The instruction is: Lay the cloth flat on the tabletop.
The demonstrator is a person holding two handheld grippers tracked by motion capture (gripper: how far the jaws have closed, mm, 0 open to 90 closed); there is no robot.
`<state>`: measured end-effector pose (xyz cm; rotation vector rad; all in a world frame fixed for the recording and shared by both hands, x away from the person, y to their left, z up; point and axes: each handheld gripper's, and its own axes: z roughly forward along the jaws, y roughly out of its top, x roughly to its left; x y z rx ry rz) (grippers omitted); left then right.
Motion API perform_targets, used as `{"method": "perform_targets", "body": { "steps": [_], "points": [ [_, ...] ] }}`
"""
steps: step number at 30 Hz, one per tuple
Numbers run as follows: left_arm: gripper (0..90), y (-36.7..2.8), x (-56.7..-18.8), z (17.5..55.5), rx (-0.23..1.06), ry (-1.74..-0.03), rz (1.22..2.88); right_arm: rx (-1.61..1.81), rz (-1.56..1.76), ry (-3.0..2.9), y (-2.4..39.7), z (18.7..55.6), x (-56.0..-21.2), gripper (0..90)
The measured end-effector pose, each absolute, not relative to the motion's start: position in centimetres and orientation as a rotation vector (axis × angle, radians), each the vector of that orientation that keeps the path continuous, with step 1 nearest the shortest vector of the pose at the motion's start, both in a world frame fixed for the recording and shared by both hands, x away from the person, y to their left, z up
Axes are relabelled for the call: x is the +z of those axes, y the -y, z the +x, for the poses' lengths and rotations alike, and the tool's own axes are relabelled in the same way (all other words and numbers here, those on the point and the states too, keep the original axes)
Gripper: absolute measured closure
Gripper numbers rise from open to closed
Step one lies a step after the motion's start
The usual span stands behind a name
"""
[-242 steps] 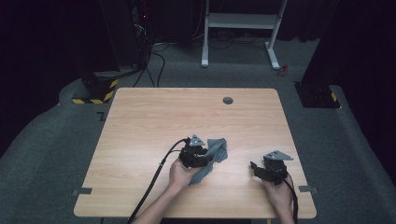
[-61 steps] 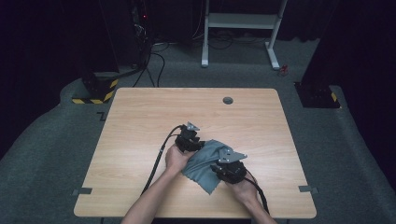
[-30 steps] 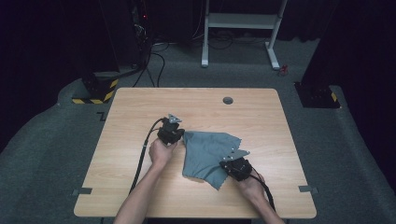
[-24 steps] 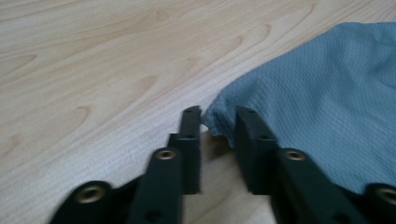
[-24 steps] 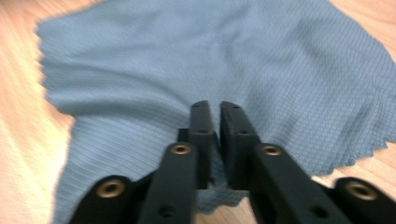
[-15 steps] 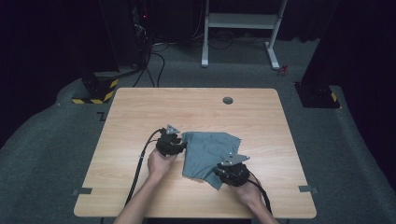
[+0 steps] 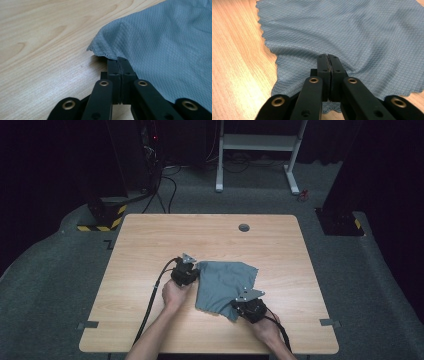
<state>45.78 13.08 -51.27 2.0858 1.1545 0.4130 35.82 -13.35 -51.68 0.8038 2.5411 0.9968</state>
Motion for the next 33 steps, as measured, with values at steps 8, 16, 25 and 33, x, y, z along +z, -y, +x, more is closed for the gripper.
{"method": "perform_targets", "body": {
  "steps": [8, 16, 25, 33],
  "points": [
    [89.5, -14.7, -49.3, 46.1, 0.502, -1.155, 2.091, 1.020, 0.882, -2.472, 15.3, 36.8, -50.5, 90.0],
    [69.2, -14.9, -50.6, 44.9, 0.481, -1.152, 2.092, 1.030, 0.938, -2.453, 16.1, 37.5, -50.6, 78.6],
    [59.0, -14.9, -50.0, 40.2, 0.428, -1.049, 2.123, 1.072, 0.947, -2.437, 16.3, 37.1, -51.1, 68.8],
    [61.1, -12.7, -51.0, 38.5, 0.443, -0.972, 2.151, 1.049, 0.983, -2.407, 16.7, 37.1, -51.9, 62.7]
  ]
}}
